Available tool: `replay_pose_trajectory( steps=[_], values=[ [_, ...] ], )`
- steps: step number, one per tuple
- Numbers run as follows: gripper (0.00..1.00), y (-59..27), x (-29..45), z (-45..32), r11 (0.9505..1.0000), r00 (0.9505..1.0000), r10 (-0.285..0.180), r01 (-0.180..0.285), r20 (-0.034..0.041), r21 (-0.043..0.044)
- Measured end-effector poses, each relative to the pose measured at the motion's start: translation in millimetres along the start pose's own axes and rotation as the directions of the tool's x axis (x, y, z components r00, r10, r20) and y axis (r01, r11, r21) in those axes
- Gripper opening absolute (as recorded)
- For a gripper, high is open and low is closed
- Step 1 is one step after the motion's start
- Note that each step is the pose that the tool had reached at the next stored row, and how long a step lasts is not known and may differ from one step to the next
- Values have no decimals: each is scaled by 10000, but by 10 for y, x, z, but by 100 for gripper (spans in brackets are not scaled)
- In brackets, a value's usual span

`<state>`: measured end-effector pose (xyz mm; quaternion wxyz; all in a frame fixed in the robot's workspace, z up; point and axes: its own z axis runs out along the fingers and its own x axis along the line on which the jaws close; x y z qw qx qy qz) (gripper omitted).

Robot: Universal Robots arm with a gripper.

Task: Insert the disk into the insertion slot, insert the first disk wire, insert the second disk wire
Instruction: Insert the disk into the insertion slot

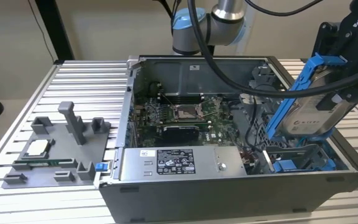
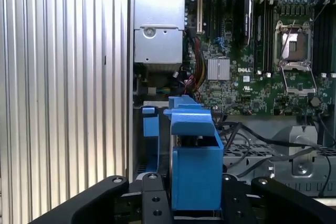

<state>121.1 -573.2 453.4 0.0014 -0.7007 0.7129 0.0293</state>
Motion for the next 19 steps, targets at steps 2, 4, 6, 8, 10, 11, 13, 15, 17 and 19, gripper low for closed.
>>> replay_pose_trajectory(
  steps=[2, 4, 6, 8, 10, 11, 13, 15, 17, 19],
  values=[
    [0, -5, 19, 22, 10000, 10000, 1, -1, 3, 0],
    [0, -10, 37, 41, 10000, 10000, 1, -1, 2, 0],
    [0, -11, 38, 46, 10000, 10000, 1, -1, 1, 0],
    [0, -11, 38, 46, 10000, 10000, 1, -1, -1, 0],
    [0, -11, 38, 48, 10000, 10000, 1, -1, 1, 0],
    [0, -12, 38, 51, 10000, 10000, 1, -1, 1, 2],
    [0, -12, 38, 59, 10000, 10000, 0, 0, -5, 16],
    [0, -13, 40, 73, 10000, 10000, 0, 0, -9, 35],
    [0, -14, 43, 90, 10000, 10000, -2, 2, -7, 51],
    [0, -14, 49, 107, 10000, 10000, -2, 2, -8, 61]
  ],
)
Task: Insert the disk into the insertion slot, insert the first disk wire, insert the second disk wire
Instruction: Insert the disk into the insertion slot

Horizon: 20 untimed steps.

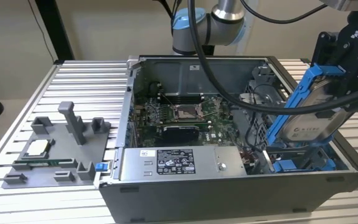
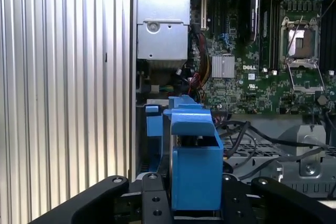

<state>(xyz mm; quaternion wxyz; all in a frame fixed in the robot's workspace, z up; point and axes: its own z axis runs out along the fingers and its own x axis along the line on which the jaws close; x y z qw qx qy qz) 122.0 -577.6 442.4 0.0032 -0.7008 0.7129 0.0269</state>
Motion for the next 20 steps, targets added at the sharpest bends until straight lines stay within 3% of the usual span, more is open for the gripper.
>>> replay_pose_trajectory(
  steps=[11, 20],
  values=[
    [0, -1, 1, 12, 10000, 10000, 2, -2, -14, 4],
    [0, -40, 36, 74, 10000, 10000, 3, -3, -13, 5]
  ],
)
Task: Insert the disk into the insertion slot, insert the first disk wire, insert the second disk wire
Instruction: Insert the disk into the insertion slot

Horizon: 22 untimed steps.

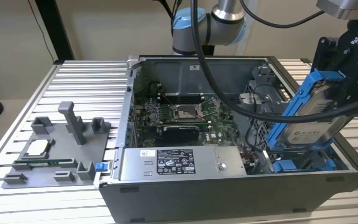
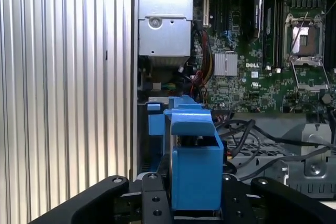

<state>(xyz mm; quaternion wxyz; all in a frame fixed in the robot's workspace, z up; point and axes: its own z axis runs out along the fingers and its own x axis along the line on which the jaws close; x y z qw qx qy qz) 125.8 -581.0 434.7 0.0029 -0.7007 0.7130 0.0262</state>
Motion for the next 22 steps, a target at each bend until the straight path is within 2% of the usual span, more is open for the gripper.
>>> replay_pose_trajectory(
  steps=[7, 15, 22],
  values=[
    [0, -42, 69, 76, 10000, 10000, 38, -38, 3, 2],
    [0, -47, 72, 84, 10000, 10000, 48, -48, 1, 2],
    [0, -50, 74, 123, 10000, 10000, 48, -48, 2, 2]
  ],
)
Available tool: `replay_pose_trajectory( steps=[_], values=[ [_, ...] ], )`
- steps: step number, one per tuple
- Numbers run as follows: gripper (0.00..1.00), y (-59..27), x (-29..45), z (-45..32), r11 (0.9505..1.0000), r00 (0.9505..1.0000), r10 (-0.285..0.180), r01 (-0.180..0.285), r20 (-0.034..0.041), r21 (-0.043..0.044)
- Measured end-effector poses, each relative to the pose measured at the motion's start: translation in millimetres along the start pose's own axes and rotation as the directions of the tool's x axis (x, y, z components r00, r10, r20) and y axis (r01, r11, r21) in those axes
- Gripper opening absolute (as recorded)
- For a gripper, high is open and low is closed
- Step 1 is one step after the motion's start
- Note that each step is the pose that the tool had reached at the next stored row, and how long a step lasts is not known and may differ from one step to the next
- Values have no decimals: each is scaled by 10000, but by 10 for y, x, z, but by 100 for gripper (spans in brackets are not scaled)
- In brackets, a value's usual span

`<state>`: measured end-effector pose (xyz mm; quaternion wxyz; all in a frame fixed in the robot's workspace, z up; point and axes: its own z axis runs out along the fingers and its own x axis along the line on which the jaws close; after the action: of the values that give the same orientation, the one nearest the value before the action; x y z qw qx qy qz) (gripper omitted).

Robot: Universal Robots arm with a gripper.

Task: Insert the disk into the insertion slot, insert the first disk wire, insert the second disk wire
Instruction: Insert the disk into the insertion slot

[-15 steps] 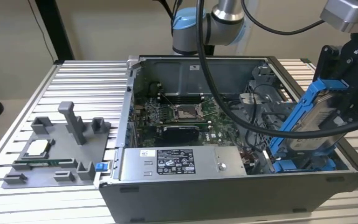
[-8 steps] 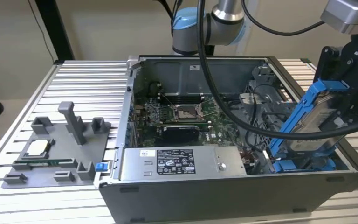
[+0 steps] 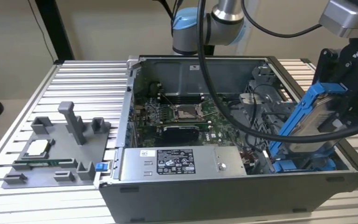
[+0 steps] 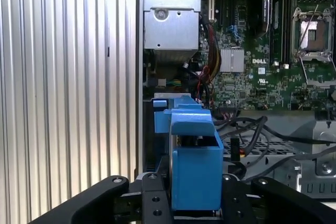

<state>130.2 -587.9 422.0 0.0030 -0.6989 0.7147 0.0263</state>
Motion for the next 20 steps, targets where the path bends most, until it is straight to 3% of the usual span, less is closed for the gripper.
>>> replay_pose_trajectory(
  steps=[10, 20],
  values=[
    [0, -36, 2, 90, 10000, 10000, 0, 1, 17, -1],
    [0, -65, -34, 156, 10000, 9999, -5, 5, 116, -3]
  ],
)
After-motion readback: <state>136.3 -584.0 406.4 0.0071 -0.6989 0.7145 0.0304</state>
